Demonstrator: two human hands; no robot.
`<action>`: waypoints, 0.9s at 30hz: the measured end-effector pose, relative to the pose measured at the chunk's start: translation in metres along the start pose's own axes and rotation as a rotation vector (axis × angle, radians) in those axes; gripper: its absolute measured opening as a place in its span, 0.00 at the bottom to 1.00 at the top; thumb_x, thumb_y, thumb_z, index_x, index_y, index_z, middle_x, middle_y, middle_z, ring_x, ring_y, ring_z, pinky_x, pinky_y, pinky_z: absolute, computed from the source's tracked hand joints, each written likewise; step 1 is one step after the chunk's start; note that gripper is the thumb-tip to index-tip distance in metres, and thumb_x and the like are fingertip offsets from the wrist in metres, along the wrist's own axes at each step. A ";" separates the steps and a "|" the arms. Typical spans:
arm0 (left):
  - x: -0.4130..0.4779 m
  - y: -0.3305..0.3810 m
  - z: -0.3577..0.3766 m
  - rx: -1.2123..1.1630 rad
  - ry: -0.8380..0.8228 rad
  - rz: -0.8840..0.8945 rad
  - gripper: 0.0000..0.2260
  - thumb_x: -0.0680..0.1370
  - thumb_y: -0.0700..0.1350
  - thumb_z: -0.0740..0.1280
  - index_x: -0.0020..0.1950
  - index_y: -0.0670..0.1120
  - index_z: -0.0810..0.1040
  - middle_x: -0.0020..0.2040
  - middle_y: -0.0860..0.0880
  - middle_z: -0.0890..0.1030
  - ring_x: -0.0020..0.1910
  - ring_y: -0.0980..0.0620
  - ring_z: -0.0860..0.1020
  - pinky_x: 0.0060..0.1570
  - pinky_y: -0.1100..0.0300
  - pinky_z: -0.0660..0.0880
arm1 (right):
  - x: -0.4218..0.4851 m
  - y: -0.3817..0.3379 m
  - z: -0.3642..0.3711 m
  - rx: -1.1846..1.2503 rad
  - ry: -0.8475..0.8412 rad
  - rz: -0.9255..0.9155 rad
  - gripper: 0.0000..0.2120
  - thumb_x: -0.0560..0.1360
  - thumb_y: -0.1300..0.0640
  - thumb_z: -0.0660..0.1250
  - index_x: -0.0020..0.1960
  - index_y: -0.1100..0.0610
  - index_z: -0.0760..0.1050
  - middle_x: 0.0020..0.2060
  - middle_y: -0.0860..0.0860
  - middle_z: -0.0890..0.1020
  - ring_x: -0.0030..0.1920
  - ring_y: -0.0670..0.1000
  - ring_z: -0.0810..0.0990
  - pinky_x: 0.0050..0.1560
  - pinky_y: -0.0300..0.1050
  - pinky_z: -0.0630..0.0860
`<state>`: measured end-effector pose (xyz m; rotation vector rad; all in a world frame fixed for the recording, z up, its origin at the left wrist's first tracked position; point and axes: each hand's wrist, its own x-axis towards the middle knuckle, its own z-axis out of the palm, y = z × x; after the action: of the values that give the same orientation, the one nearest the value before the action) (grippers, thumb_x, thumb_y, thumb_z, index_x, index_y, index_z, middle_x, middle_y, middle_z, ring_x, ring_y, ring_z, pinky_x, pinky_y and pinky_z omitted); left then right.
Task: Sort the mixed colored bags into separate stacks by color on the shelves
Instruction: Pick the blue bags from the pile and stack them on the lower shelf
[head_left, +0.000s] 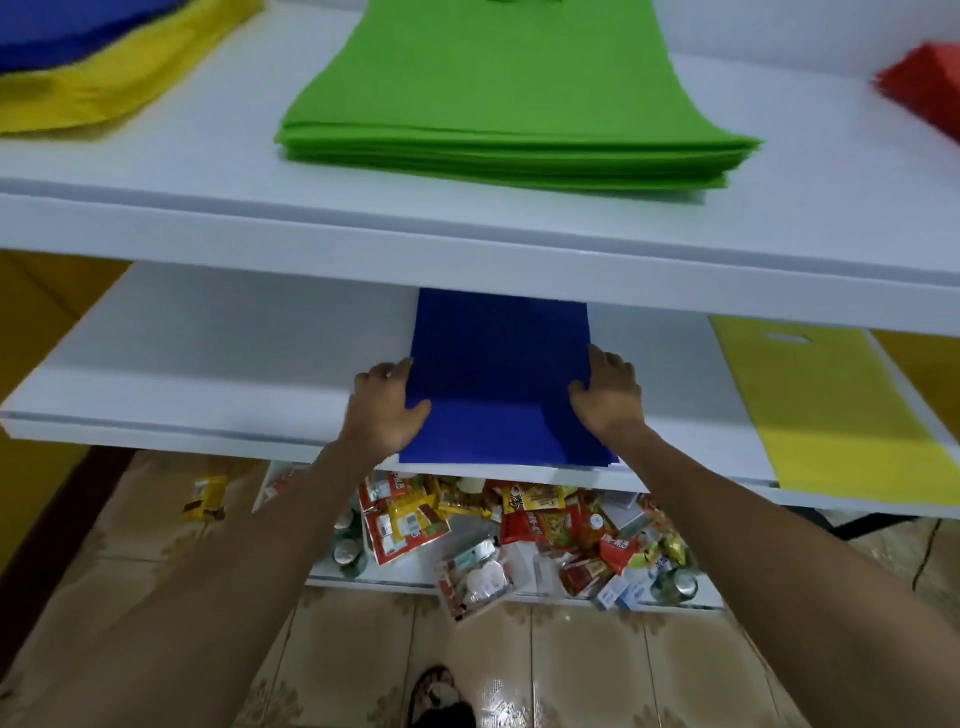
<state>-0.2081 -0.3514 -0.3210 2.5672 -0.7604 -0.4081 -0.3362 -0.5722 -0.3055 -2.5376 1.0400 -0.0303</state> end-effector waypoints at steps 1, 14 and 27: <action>-0.012 -0.002 -0.009 -0.027 0.034 -0.026 0.28 0.75 0.52 0.62 0.73 0.45 0.62 0.68 0.39 0.69 0.67 0.38 0.67 0.65 0.49 0.66 | -0.005 -0.008 -0.008 -0.010 -0.017 -0.029 0.26 0.77 0.58 0.58 0.74 0.58 0.57 0.68 0.57 0.67 0.67 0.59 0.64 0.64 0.53 0.66; -0.229 -0.074 -0.175 0.098 0.483 -0.320 0.21 0.76 0.43 0.64 0.68 0.44 0.70 0.65 0.42 0.71 0.64 0.45 0.69 0.62 0.55 0.66 | -0.164 -0.238 -0.043 0.146 -0.241 -0.874 0.25 0.76 0.64 0.59 0.72 0.56 0.63 0.66 0.56 0.72 0.64 0.55 0.72 0.62 0.46 0.69; -0.324 -0.166 -0.330 0.176 0.743 -0.374 0.18 0.77 0.45 0.63 0.67 0.49 0.70 0.65 0.47 0.70 0.66 0.48 0.66 0.64 0.54 0.65 | -0.248 -0.459 -0.060 0.239 -0.035 -1.167 0.26 0.76 0.62 0.60 0.73 0.55 0.61 0.62 0.55 0.75 0.58 0.54 0.75 0.57 0.52 0.75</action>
<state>-0.2670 0.0642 -0.0650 2.7123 -0.0480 0.5174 -0.2177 -0.1289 -0.0503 -2.5185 -0.5274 -0.3903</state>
